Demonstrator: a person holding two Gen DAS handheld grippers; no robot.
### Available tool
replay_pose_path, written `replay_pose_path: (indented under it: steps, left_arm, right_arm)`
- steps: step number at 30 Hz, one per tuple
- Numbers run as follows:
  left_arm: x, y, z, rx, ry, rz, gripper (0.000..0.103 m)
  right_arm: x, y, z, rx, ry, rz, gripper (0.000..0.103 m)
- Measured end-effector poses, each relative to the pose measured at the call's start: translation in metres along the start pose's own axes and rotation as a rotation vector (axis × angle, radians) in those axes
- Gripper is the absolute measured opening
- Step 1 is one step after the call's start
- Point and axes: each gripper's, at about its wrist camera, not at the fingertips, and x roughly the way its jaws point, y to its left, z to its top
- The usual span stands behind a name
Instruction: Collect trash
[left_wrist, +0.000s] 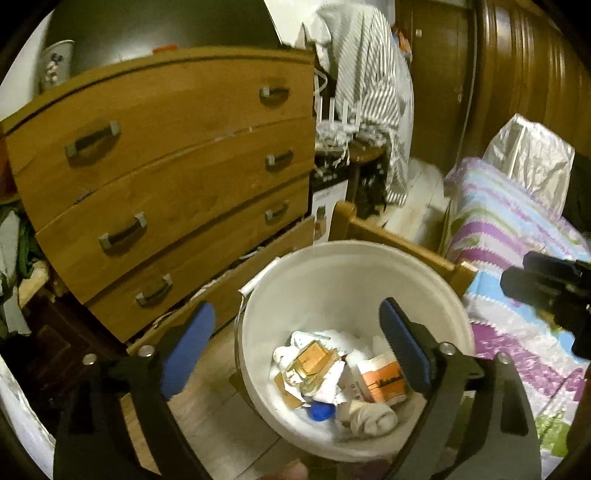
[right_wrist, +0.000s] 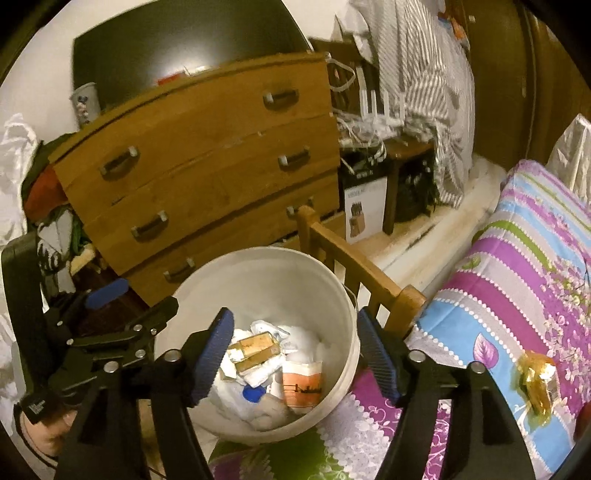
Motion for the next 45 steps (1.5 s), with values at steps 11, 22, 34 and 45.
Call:
replay_pose_path:
  steps: [11, 22, 34, 45]
  left_arm:
    - [-0.109, 0.006, -0.03, -0.074, -0.248, -0.021, 0.097]
    - [-0.185, -0.009, -0.078, -0.054, -0.379, -0.037, 0.098]
    - [-0.212, -0.033, -0.1, 0.008, -0.344, -0.063, 0.098]
    - [-0.22, -0.045, -0.107, 0.045, -0.353, -0.062, 0.098]
  right_arm:
    - [-0.139, 0.038, -0.067, -0.077, -0.302, -0.009, 0.092]
    - [-0.232, 0.041, -0.142, -0.035, -0.431, -0.055, 0.095]
    - [-0.241, 0.035, -0.17, -0.006, -0.407, -0.068, 0.095]
    - [-0.249, 0.038, -0.165, 0.014, -0.415, -0.078, 0.095]
